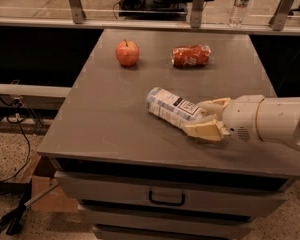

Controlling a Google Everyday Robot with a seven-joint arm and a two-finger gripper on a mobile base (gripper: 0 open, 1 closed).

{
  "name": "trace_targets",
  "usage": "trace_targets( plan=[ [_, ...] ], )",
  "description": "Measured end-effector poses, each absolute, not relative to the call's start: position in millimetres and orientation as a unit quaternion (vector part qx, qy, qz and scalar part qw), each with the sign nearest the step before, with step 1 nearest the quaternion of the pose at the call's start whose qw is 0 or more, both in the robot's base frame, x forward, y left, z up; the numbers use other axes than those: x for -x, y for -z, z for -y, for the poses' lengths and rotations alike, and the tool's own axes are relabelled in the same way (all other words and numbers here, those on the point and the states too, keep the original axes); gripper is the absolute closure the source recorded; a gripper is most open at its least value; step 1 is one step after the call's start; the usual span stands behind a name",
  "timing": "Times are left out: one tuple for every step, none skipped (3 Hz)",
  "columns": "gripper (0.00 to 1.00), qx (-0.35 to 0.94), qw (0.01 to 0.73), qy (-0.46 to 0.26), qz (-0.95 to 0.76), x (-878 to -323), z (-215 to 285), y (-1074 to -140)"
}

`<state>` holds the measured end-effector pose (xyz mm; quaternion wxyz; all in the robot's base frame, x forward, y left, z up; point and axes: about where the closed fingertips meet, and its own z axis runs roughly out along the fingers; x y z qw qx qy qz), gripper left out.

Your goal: Move blue plastic bottle near apple

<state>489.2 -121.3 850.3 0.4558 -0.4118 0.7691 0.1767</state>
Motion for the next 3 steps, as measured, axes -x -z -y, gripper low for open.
trace_targets(
  plan=[
    [0.86, 0.394, 0.464, -0.177, -0.773, -497.9, 96.7, -860.4],
    [1.00, 0.371, 0.479, -0.160, -0.779, -521.6, 76.5, -876.7],
    [1.00, 0.357, 0.482, -0.142, -0.787, -547.4, 61.3, -879.3]
  ],
)
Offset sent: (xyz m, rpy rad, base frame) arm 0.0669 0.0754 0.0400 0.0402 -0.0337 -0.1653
